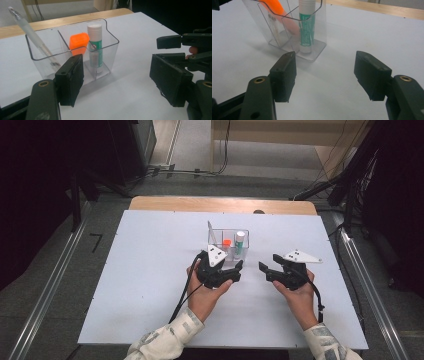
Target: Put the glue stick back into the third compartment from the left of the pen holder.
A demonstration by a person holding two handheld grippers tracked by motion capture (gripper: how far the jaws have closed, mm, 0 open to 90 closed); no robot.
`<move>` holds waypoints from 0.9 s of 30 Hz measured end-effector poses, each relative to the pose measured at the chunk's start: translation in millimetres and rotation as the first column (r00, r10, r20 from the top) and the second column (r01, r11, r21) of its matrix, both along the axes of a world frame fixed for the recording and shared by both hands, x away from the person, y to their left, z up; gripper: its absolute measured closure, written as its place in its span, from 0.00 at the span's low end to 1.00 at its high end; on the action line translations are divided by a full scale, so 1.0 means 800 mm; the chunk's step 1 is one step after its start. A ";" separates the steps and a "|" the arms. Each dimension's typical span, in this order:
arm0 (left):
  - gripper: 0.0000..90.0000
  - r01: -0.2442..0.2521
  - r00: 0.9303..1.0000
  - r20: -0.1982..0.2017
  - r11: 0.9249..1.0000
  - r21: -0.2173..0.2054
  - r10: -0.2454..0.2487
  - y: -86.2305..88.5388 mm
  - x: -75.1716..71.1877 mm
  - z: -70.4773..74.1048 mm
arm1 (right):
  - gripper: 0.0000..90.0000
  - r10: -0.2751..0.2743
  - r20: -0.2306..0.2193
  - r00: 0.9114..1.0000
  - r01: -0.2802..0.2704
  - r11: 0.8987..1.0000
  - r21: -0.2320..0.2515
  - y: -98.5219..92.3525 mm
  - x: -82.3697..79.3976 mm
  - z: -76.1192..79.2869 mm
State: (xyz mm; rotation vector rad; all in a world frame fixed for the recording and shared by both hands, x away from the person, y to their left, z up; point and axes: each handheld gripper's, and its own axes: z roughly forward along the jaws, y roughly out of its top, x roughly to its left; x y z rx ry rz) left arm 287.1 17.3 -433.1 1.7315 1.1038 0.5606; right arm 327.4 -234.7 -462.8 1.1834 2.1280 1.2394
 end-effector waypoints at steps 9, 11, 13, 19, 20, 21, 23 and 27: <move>0.27 -0.003 1.000 -0.020 1.000 -0.001 0.003 0.017 -0.011 -0.012 | 0.37 -0.002 0.000 1.000 0.002 1.000 -0.001 0.001 -0.001 0.000; 0.26 -0.005 1.000 -0.027 1.000 0.003 0.005 0.021 -0.012 -0.015 | 0.37 -0.001 -0.001 1.000 0.001 1.000 -0.002 0.001 0.000 -0.001; 0.26 -0.015 0.999 -0.033 1.000 0.007 0.015 0.026 -0.012 -0.019 | 0.37 -0.003 -0.002 1.000 0.003 1.000 -0.003 0.001 -0.001 -0.001; 0.24 -0.044 0.998 -0.048 0.999 0.020 0.045 0.043 -0.012 -0.029 | 0.37 -0.001 -0.001 1.000 0.001 1.000 -0.003 0.001 0.000 -0.002; 0.24 -0.050 0.997 -0.051 0.998 0.023 0.051 0.046 -0.013 -0.031 | 0.37 -0.002 -0.001 1.000 0.002 1.000 -0.004 0.001 0.000 -0.002; 0.24 -0.055 0.997 -0.054 0.998 0.024 0.056 0.049 -0.013 -0.032 | 0.37 -0.004 -0.003 1.000 0.004 1.000 -0.003 0.001 -0.001 -0.001; 0.24 -0.065 0.996 -0.059 0.998 0.024 0.066 0.056 -0.013 -0.035 | 0.37 -0.007 -0.003 1.000 0.007 1.000 -0.001 0.001 -0.001 -0.001; 0.24 -0.093 0.993 -0.064 0.995 0.030 0.095 0.070 -0.013 -0.039 | 0.37 -0.007 0.000 1.000 0.007 1.000 -0.002 0.000 -0.001 -0.001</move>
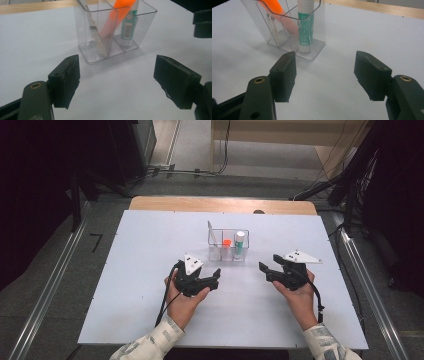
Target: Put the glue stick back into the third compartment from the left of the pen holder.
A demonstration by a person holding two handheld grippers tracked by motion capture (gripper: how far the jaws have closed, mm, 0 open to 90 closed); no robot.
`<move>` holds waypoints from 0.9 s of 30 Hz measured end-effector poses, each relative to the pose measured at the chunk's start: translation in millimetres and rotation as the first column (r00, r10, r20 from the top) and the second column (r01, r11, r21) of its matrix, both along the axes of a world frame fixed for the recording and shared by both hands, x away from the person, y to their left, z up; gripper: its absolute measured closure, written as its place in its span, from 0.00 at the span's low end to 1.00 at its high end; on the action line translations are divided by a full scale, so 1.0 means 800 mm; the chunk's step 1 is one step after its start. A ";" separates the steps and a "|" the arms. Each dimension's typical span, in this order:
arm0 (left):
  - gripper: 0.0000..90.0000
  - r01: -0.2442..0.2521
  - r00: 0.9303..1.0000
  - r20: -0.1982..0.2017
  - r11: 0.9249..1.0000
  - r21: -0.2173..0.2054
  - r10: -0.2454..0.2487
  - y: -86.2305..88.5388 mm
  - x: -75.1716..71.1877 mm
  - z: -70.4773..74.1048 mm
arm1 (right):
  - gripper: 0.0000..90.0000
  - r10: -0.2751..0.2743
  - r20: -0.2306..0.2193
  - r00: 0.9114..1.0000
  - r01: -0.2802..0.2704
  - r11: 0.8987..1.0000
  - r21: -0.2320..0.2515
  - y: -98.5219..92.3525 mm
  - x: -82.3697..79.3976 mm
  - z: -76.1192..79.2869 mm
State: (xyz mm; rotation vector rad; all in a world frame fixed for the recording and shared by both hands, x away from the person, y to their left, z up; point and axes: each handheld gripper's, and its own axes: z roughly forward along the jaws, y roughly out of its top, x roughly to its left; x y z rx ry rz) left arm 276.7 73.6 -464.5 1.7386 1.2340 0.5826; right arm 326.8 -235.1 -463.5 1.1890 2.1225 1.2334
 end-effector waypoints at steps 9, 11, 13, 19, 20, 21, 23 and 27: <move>0.24 -0.085 0.996 -0.002 0.996 0.002 0.085 0.044 0.001 -0.006 | 0.36 -0.008 -0.003 1.000 0.008 1.000 -0.001 -0.003 -0.001 0.000; 0.24 -0.104 0.995 -0.003 0.995 0.004 0.104 0.053 0.002 -0.007 | 0.36 -0.008 -0.001 1.000 0.008 1.000 -0.002 -0.004 -0.001 -0.001; 0.24 -0.120 0.993 -0.002 0.993 0.003 0.120 0.061 0.001 -0.007 | 0.36 -0.012 -0.003 1.000 0.012 1.000 -0.002 -0.007 -0.002 -0.001; 0.23 -0.171 0.985 -0.004 0.985 -0.003 0.170 0.088 0.002 -0.009 | 0.36 -0.026 0.000 1.000 0.026 1.000 -0.004 -0.016 -0.006 0.000; 0.23 -0.178 0.984 -0.005 0.984 -0.002 0.178 0.092 0.002 -0.009 | 0.36 -0.029 -0.001 1.000 0.029 1.000 -0.003 -0.016 -0.006 0.000; 0.23 -0.183 0.983 -0.006 0.983 -0.005 0.183 0.094 0.002 -0.009 | 0.36 -0.030 0.001 1.000 0.030 1.000 -0.006 -0.018 -0.007 0.000; 0.23 -0.196 0.981 -0.003 0.980 -0.009 0.196 0.101 0.002 -0.008 | 0.36 -0.034 -0.001 0.999 0.034 0.999 -0.006 -0.021 -0.008 0.000; 0.23 -0.221 0.975 -0.006 0.975 -0.005 0.221 0.112 0.003 -0.010 | 0.36 -0.042 -0.002 0.999 0.042 0.999 -0.009 -0.027 -0.010 -0.001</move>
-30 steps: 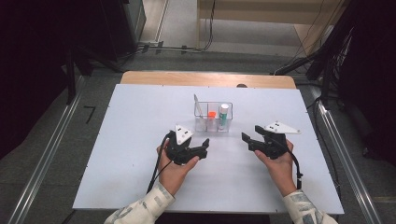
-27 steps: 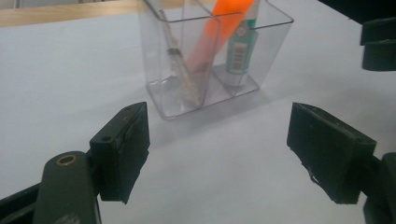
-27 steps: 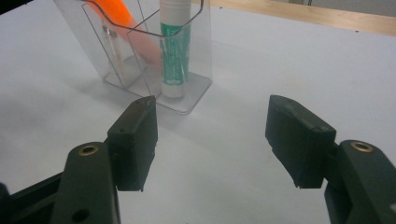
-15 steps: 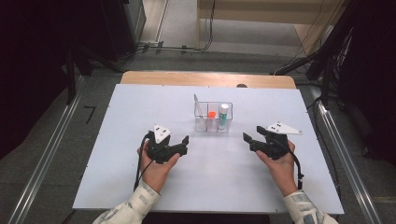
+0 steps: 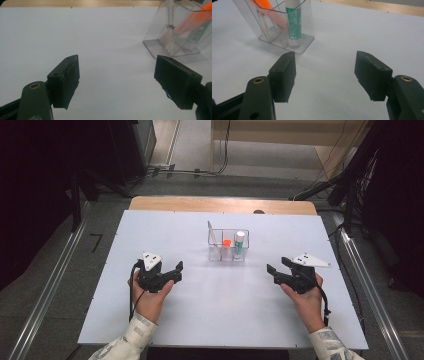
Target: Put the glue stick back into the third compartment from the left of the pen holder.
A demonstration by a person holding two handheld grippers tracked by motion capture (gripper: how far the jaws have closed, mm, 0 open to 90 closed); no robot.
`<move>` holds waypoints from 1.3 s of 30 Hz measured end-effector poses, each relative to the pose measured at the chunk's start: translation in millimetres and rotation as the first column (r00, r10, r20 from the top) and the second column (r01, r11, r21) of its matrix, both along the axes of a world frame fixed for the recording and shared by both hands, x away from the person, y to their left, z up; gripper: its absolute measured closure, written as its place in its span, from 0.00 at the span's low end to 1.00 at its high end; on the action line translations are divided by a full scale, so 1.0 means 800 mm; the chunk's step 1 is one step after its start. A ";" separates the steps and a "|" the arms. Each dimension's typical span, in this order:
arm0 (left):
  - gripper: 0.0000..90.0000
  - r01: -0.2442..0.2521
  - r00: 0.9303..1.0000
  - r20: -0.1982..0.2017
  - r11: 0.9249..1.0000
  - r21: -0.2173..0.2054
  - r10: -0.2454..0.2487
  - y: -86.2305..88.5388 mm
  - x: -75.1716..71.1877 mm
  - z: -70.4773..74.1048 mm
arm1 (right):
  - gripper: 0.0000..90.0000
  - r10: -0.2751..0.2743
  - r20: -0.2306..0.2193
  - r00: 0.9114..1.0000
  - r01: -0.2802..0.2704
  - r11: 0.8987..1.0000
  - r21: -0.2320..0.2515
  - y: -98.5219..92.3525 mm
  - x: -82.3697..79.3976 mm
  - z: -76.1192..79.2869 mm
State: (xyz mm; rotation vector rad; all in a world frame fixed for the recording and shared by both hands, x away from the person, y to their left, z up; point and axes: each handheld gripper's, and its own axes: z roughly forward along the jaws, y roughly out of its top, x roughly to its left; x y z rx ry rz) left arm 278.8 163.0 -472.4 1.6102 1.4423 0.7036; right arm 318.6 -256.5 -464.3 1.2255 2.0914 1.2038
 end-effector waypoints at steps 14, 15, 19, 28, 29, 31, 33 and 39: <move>0.23 -0.051 0.999 -0.020 0.999 -0.001 0.051 0.030 -0.003 -0.008 | 0.35 -0.045 -0.005 0.999 0.045 0.999 -0.030 -0.024 -0.007 -0.005; 0.23 -0.053 0.998 -0.023 0.999 -0.003 0.053 0.032 -0.003 -0.008 | 0.35 -0.048 -0.005 0.999 0.048 0.998 -0.028 -0.026 -0.007 -0.005; 0.23 -0.064 0.998 -0.027 0.998 -0.009 0.064 0.038 -0.003 -0.010 | 0.35 -0.062 -0.007 0.998 0.062 0.998 -0.031 -0.034 -0.009 -0.006; 0.23 -0.077 0.996 -0.041 0.997 -0.003 0.076 0.046 -0.005 -0.013 | 0.35 -0.086 -0.013 0.996 0.086 0.996 -0.036 -0.045 -0.011 -0.008; 0.23 -0.076 0.996 -0.042 0.997 -0.004 0.076 0.047 -0.005 -0.013 | 0.35 -0.086 -0.012 0.996 0.086 0.996 -0.038 -0.046 -0.011 -0.009; 0.23 -0.075 0.996 -0.045 0.997 -0.002 0.075 0.047 -0.005 -0.014 | 0.35 -0.092 -0.015 0.996 0.091 0.995 -0.038 -0.048 -0.012 -0.009; 0.23 -0.074 0.996 -0.049 0.997 -0.002 0.074 0.047 -0.005 -0.014 | 0.35 -0.092 -0.017 0.996 0.091 0.995 -0.038 -0.048 -0.012 -0.009; 0.23 -0.070 0.996 -0.053 0.998 0.002 0.070 0.046 -0.005 -0.016 | 0.35 -0.091 -0.015 0.996 0.090 0.995 -0.041 -0.048 -0.012 -0.010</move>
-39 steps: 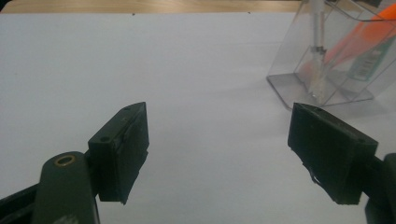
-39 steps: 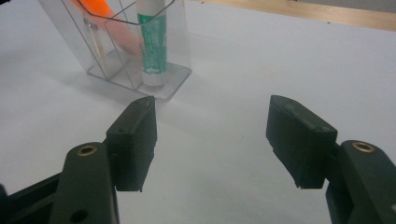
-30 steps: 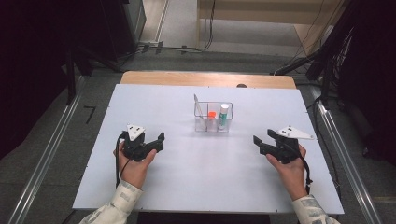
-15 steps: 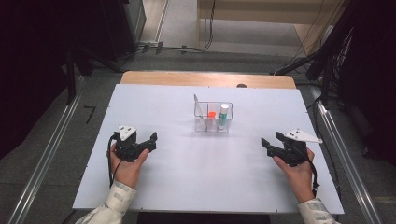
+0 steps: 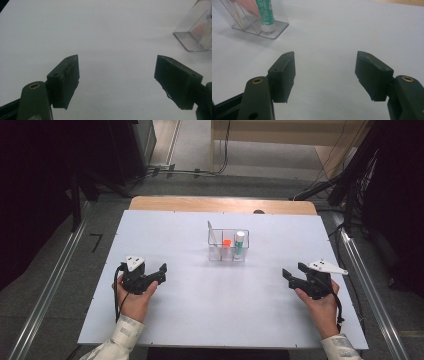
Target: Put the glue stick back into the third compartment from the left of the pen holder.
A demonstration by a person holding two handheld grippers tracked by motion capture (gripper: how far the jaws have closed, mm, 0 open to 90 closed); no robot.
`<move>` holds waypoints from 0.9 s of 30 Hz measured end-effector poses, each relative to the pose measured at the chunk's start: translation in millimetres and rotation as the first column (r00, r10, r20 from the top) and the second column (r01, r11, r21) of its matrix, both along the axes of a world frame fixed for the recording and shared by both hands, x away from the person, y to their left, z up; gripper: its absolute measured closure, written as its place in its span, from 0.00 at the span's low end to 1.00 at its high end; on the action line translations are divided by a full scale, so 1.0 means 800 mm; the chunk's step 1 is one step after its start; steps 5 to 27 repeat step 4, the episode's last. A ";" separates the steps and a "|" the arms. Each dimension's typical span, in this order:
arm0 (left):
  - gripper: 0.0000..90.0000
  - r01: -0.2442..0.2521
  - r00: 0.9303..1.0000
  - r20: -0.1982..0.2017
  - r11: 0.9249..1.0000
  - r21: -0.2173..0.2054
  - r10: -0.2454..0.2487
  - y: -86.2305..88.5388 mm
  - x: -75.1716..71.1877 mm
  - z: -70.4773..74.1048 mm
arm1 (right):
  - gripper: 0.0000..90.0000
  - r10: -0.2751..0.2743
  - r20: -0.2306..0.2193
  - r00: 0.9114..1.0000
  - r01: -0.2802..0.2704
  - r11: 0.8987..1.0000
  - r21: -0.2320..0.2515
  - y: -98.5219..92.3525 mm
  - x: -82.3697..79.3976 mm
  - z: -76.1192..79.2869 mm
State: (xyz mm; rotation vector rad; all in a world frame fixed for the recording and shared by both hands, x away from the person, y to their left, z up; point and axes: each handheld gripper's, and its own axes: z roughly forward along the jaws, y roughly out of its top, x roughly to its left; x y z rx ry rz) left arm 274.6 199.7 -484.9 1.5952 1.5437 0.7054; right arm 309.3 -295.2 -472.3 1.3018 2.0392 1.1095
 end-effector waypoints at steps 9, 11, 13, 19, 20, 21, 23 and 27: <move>0.23 0.001 1.000 -0.003 1.000 -0.001 -0.001 0.000 0.000 -0.001 | 0.35 -0.002 -0.001 1.000 0.002 1.000 0.003 0.000 0.000 0.000; 0.23 0.001 1.000 -0.003 1.000 -0.001 -0.001 0.000 0.000 -0.001 | 0.35 -0.002 -0.001 1.000 0.002 1.000 0.003 0.000 0.000 0.000; 0.23 0.001 1.000 -0.003 1.000 -0.001 -0.001 0.000 0.000 -0.001 | 0.35 -0.002 -0.001 1.000 0.002 1.000 0.003 0.000 0.000 0.000; 0.23 0.001 1.000 -0.003 1.000 -0.001 -0.001 0.000 0.000 -0.001 | 0.35 -0.002 -0.001 1.000 0.002 1.000 0.003 0.000 0.000 0.000; 0.23 0.001 1.000 -0.003 1.000 -0.001 -0.001 0.000 0.000 -0.001 | 0.35 -0.002 -0.001 1.000 0.002 1.000 0.003 0.000 0.000 0.000; 0.23 0.001 1.000 -0.003 1.000 -0.001 -0.001 0.000 0.000 -0.001 | 0.35 -0.002 -0.001 1.000 0.002 1.000 0.003 0.000 0.000 0.000; 0.23 0.001 1.000 -0.003 1.000 -0.001 -0.001 0.000 0.000 -0.001 | 0.35 -0.002 -0.001 1.000 0.002 1.000 0.003 0.000 0.000 0.000; 0.23 0.001 1.000 -0.003 1.000 -0.001 -0.001 0.000 0.000 -0.001 | 0.35 -0.002 -0.001 1.000 0.002 1.000 0.003 0.000 0.000 0.000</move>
